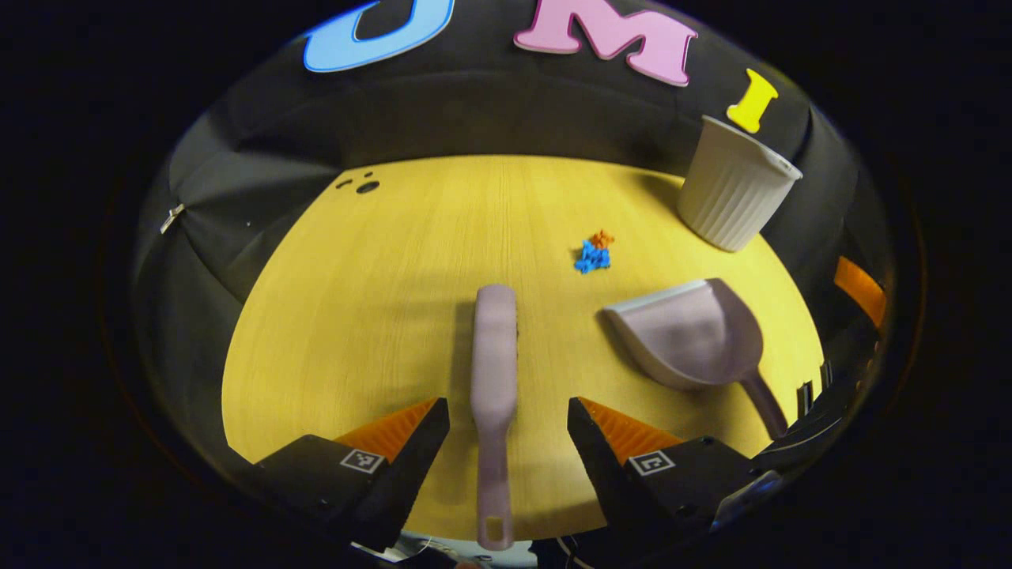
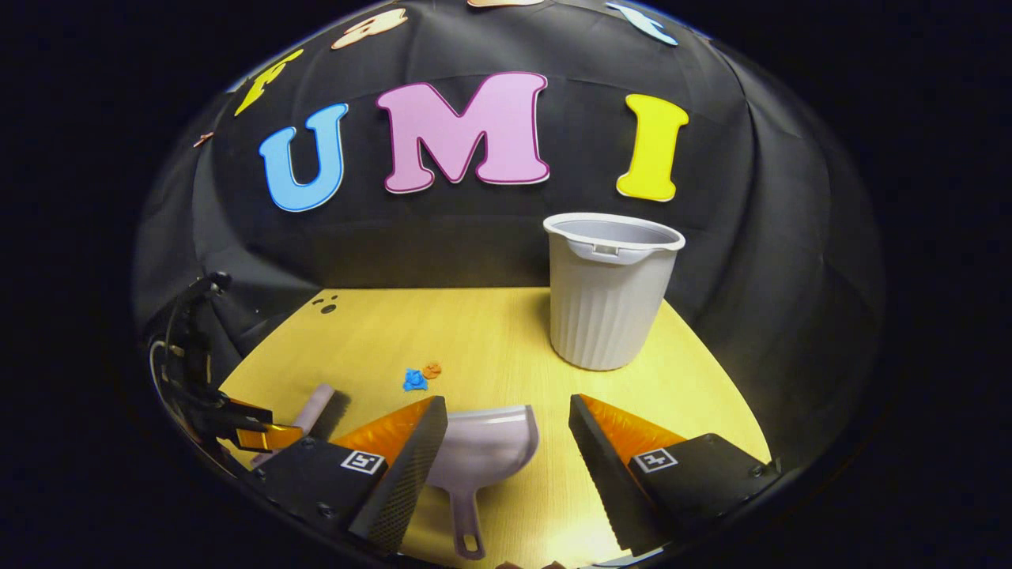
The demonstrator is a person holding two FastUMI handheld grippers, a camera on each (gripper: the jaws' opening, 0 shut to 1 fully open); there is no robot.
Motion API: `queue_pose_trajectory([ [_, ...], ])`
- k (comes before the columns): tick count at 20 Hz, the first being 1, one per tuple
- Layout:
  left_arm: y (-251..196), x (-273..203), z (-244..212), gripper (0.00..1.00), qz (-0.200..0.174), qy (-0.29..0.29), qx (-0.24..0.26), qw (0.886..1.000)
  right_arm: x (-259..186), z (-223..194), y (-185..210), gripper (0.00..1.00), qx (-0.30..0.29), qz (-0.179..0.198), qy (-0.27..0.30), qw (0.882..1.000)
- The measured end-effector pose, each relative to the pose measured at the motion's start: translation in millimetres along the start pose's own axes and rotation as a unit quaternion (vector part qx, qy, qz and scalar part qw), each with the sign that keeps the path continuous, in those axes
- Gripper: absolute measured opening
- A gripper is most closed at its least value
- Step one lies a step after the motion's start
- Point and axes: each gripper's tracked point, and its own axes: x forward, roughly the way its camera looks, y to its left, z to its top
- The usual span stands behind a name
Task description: Pick up the small broom and dustpan from the desktop, sweep the trash into the dustpan with the broom, and then empty the trash into the garbage bin.
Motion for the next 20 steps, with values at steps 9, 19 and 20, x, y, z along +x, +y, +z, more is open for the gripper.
queue_pose_trajectory([
  [9,11,39,-19,0.93,0.012,0.084,-0.002,0.996,1,-23,-7,0.98,0.025,-0.011,0.030,0.999],
  [19,4,57,-32,0.58,0.012,0.094,0.021,0.995,-13,-40,-7,0.99,0.032,-0.021,0.048,0.998],
  [20,6,56,-34,0.53,0.014,0.094,0.018,0.995,-15,-42,-6,0.99,0.028,-0.019,0.049,0.998],
])
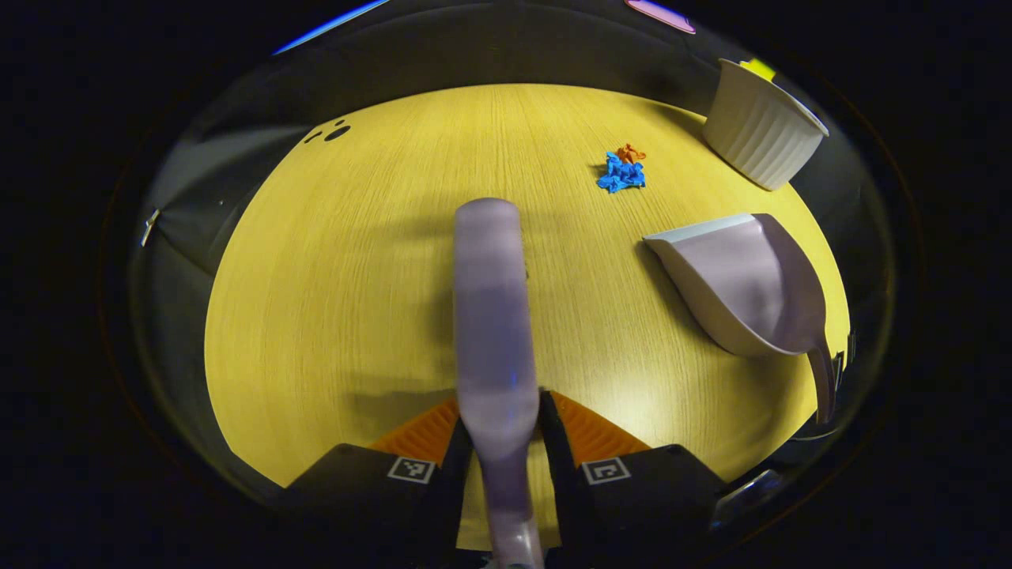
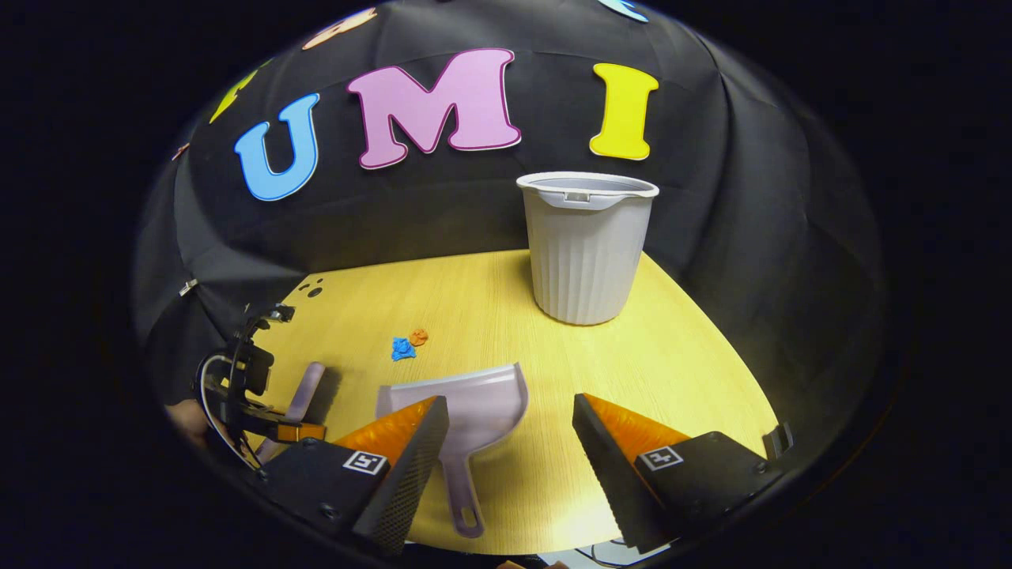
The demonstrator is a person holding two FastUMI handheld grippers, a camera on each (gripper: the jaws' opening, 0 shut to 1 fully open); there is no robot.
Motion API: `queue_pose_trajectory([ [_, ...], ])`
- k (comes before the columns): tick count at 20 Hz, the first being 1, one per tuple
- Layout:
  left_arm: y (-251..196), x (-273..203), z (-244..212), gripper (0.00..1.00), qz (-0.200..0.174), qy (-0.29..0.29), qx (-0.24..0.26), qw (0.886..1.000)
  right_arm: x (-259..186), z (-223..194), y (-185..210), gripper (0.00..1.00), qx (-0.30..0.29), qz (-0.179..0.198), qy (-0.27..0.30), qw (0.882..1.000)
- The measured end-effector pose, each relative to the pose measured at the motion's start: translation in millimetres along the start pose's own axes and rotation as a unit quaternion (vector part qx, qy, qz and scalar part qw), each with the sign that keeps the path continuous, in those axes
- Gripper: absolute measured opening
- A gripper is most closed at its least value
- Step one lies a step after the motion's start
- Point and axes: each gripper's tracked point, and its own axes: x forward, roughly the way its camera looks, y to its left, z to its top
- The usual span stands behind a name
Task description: Pick up the small broom and dustpan from the desktop, sweep the trash into the dustpan with the broom, and then empty the trash into the garbage bin.
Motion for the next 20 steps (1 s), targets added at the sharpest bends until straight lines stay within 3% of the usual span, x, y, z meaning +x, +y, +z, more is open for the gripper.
queue_pose_trajectory([
  [1,1,-1,3,0.50,-0.002,-0.005,-0.004,1.000,0,0,1,0.99,-0.005,0.002,0.001,1.000],
  [2,1,0,0,0.39,-0.003,-0.004,-0.008,1.000,-1,-2,2,0.99,-0.008,0.003,0.002,1.000],
  [6,3,-1,3,0.28,-0.007,-0.042,-0.029,0.999,3,-8,17,0.99,-0.010,0.026,0.030,0.999],
  [10,6,-11,-1,0.25,-0.031,-0.076,-0.064,0.995,3,-17,35,0.99,-0.027,0.052,0.061,0.996],
  [13,13,-33,3,0.25,-0.030,-0.120,-0.057,0.991,7,-34,45,0.99,-0.024,0.062,0.102,0.993],
  [20,18,-95,-14,0.23,-0.030,-0.181,-0.065,0.981,23,-84,43,0.99,-0.027,0.045,0.177,0.983],
])
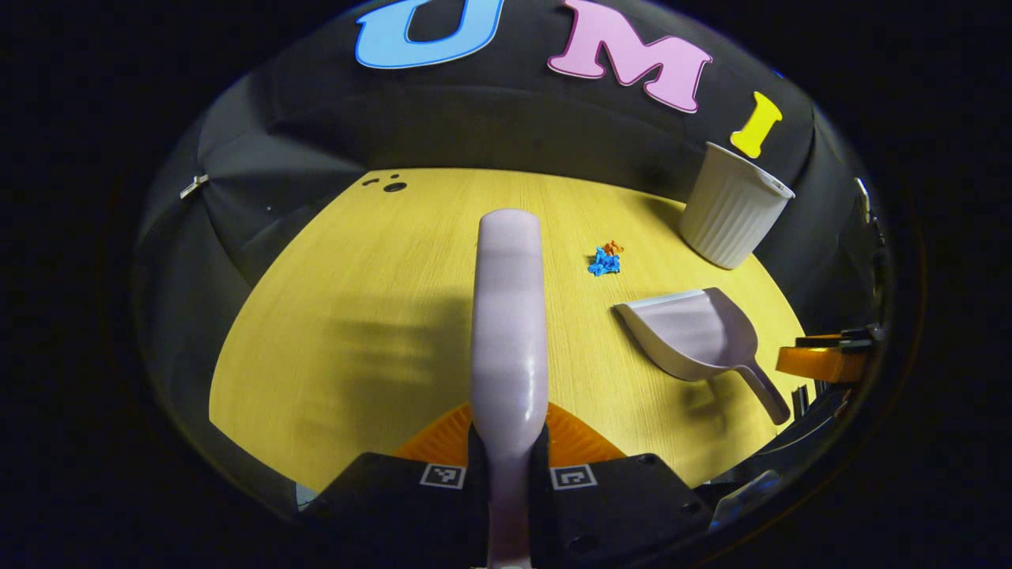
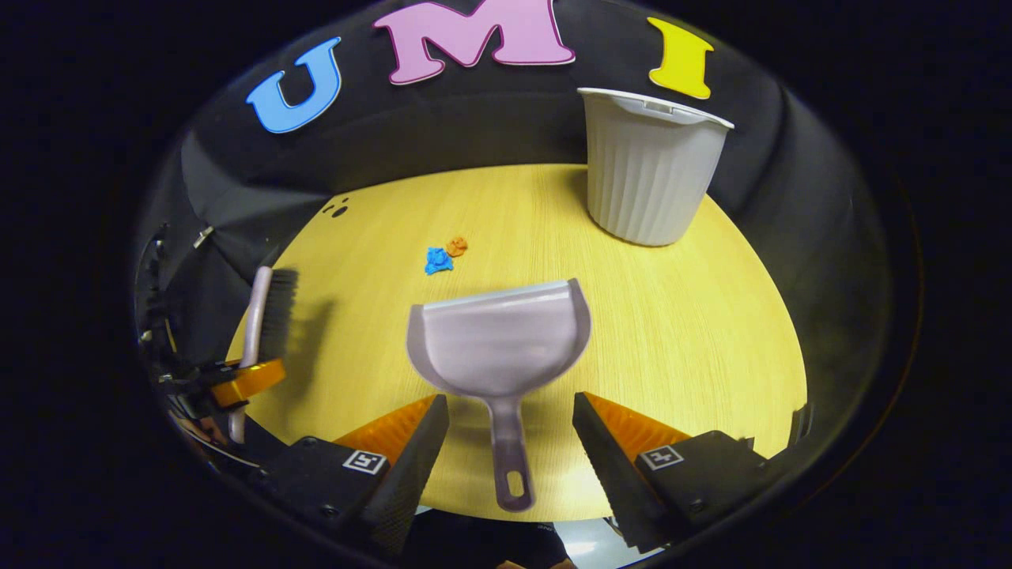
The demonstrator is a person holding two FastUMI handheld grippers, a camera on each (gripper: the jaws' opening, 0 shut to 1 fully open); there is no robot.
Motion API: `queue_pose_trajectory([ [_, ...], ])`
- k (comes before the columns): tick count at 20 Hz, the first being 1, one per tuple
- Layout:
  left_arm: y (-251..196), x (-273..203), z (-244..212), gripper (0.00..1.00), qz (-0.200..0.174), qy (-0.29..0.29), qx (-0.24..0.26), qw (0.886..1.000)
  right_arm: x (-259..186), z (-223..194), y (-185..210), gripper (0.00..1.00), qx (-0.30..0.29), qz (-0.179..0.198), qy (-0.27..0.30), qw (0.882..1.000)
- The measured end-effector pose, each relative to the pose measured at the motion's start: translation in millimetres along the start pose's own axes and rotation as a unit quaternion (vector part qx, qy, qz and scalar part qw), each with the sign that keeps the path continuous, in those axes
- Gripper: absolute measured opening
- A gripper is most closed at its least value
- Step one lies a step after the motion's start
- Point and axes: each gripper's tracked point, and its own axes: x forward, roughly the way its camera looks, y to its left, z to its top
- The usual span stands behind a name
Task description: Pick up the small broom and dustpan from the desktop, sweep the trash into the dustpan with the broom, and then empty the trash into the garbage bin.
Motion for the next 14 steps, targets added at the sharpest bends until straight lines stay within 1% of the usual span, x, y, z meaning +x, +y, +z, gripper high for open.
queue_pose_trajectory([
  [3,0,-16,-14,0.25,0.000,0.002,-0.015,1.000,16,-17,0,0.99,-0.012,-0.003,0.030,0.999],
  [5,3,-20,-25,0.23,0.004,0.009,-0.021,1.000,28,-27,-1,0.99,-0.022,-0.009,0.047,0.999],
  [7,4,-23,-35,0.25,0.008,0.018,-0.024,1.000,41,-35,-1,0.99,-0.029,-0.012,0.065,0.997],
  [10,5,-26,-41,0.24,0.013,0.024,-0.027,0.999,60,-43,-8,0.99,-0.048,-0.033,0.085,0.995],
  [14,5,-26,-40,0.24,0.019,0.030,-0.031,0.999,78,-47,-10,0.98,-0.070,-0.039,0.105,0.991],
])
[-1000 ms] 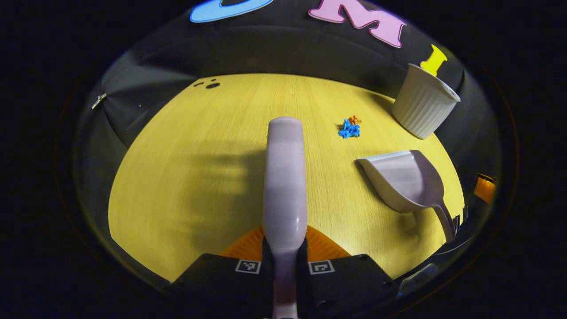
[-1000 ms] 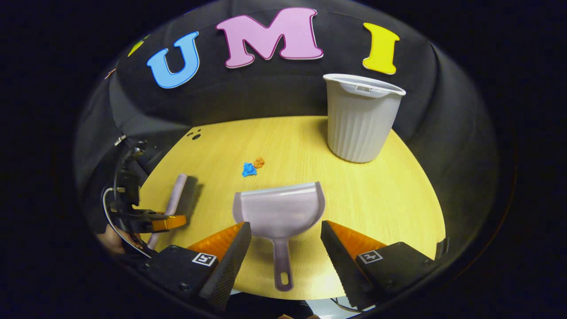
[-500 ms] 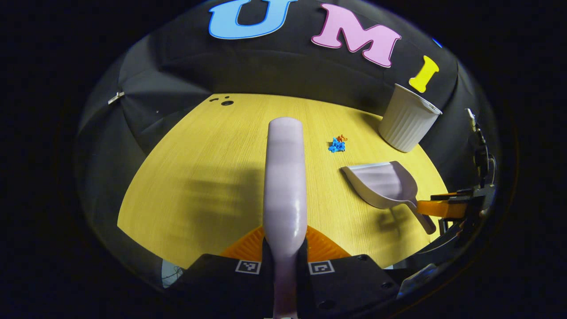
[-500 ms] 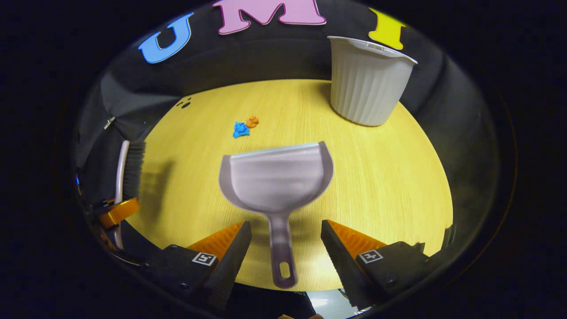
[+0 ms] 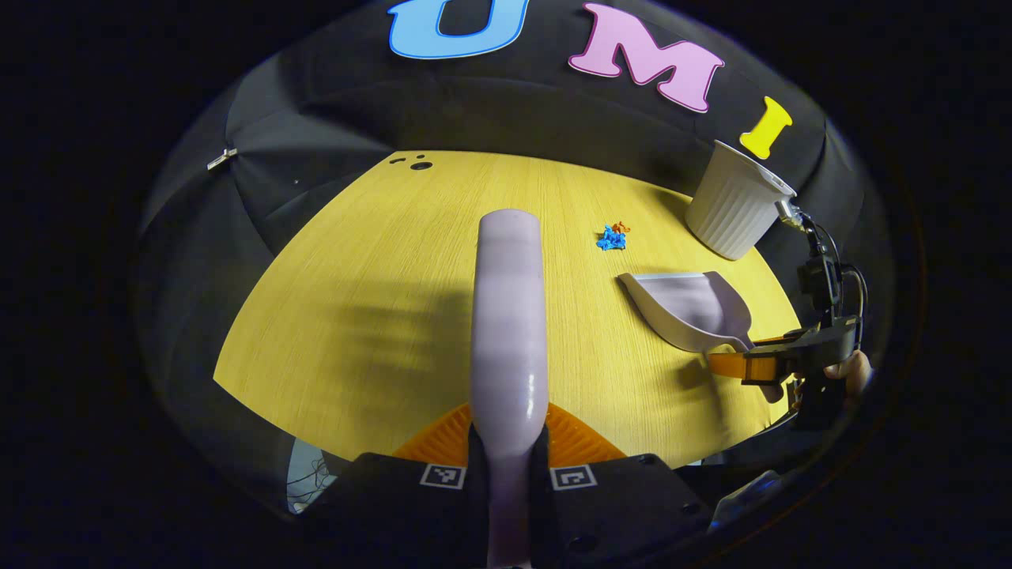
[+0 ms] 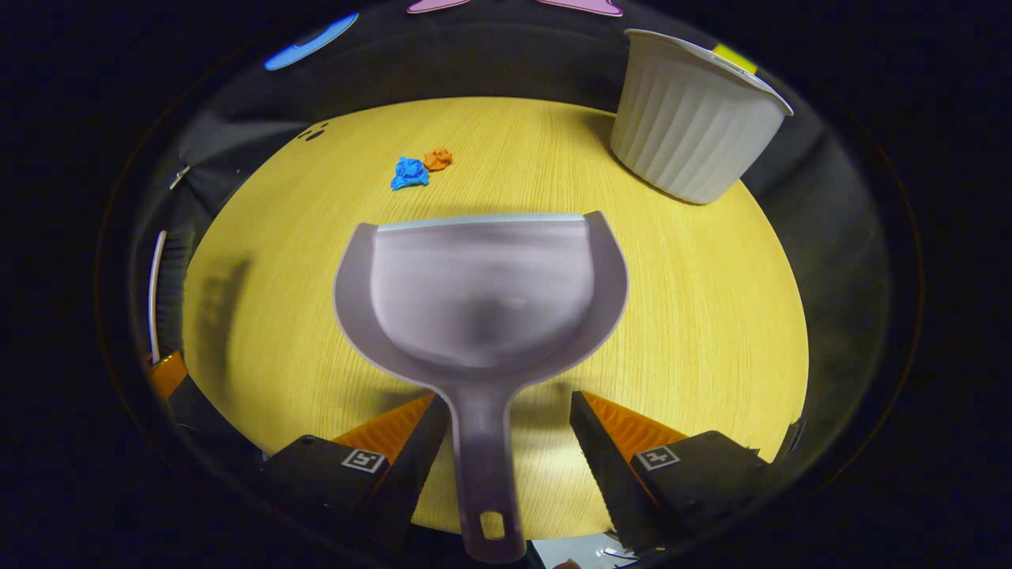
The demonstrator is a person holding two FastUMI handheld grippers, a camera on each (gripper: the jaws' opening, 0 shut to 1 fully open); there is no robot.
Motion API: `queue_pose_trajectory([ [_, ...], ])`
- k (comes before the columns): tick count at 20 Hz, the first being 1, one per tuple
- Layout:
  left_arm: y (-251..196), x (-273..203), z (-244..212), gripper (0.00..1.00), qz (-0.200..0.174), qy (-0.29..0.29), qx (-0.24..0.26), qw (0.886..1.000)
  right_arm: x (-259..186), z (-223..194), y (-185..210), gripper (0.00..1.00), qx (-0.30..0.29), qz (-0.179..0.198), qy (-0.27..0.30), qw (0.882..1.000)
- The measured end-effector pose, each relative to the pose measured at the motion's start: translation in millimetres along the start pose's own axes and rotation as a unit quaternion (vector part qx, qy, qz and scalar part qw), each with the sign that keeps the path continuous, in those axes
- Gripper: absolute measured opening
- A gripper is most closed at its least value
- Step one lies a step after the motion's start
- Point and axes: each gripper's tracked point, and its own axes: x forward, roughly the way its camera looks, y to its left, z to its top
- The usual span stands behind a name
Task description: Pick up the small broom and dustpan from the desktop, sweep the trash into the dustpan with the broom, and then empty the trash into the garbage bin.
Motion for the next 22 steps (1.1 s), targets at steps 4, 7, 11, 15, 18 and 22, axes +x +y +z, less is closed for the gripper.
queue_pose_trajectory([
  [4,-1,5,7,0.24,0.005,0.008,-0.014,1.000,9,3,12,0.79,-0.006,0.015,0.006,1.000],
  [7,-4,12,16,0.24,0.006,0.013,-0.023,1.000,11,5,18,0.54,-0.005,0.027,0.012,1.000],
  [11,-8,27,31,0.24,0.010,0.023,-0.015,1.000,10,6,17,0.39,-0.019,0.045,0.015,0.999],
  [15,-15,52,52,0.24,0.003,0.042,0.014,0.999,11,8,13,0.36,-0.056,0.055,0.004,0.997],
  [18,-25,75,75,0.26,-0.012,0.058,0.032,0.998,11,9,4,0.36,-0.081,0.056,0.002,0.995],
  [22,-37,112,110,0.24,-0.028,0.073,0.079,0.994,9,18,-15,0.36,-0.114,0.052,-0.009,0.992],
])
